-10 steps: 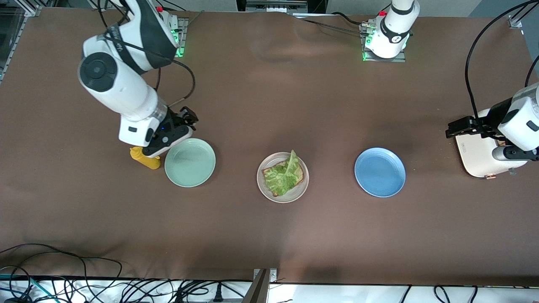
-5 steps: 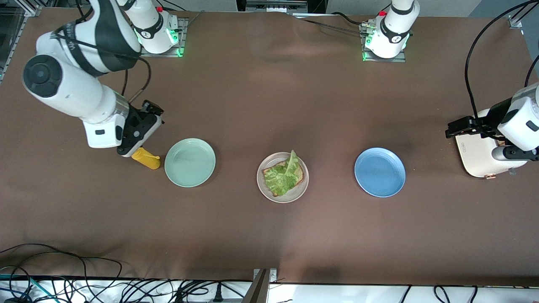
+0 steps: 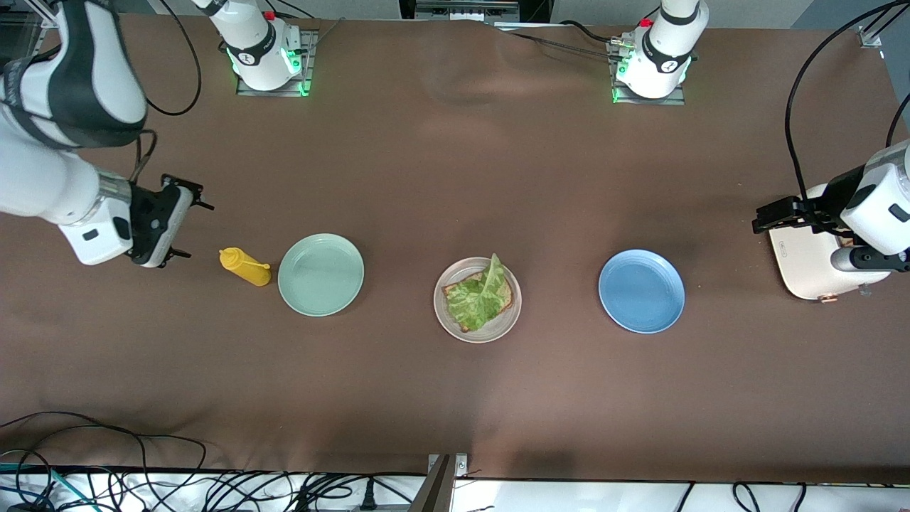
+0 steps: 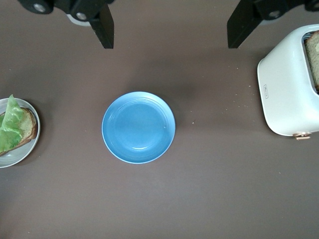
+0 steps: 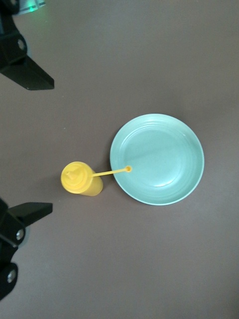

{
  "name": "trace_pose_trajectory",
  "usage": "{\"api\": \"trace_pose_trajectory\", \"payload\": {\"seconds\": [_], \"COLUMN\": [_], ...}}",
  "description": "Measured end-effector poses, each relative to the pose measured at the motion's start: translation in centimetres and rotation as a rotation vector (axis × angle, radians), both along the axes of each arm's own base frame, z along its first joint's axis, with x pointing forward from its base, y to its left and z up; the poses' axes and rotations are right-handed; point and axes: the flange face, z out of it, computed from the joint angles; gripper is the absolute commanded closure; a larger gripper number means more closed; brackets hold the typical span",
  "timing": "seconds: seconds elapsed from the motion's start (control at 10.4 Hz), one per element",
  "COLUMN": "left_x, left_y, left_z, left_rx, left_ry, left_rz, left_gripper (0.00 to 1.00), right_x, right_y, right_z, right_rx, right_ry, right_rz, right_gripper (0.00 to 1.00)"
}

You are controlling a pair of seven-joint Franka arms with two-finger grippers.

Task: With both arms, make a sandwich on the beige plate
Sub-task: 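Close the right gripper around the yellow squeeze bottle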

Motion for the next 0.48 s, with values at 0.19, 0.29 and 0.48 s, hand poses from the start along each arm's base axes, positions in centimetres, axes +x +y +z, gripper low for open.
{"api": "trace_pose_trajectory", "payload": {"seconds": [0.19, 0.29, 0.48], "left_x": [0.0, 0.0, 0.0], "left_y": [0.0, 0.0, 0.0], "left_z": [0.0, 0.0, 0.0], "left_rx": [0.000, 0.000, 0.000], "left_ry": [0.000, 0.000, 0.000], "left_rz": [0.000, 0.000, 0.000], "left_gripper": [0.00, 0.00, 0.00], "right_x": [0.6, 0.8, 0.9], "right_y": [-3.8, -5.2, -8.2], "right_z": [-4.0, -5.9, -9.6], "right_rx": [0.105, 0.159, 0.278], "right_ry": [0.010, 0.009, -0.007], "right_rz": [0.080, 0.108, 0.155], "right_gripper": [0.00, 0.00, 0.00]}}
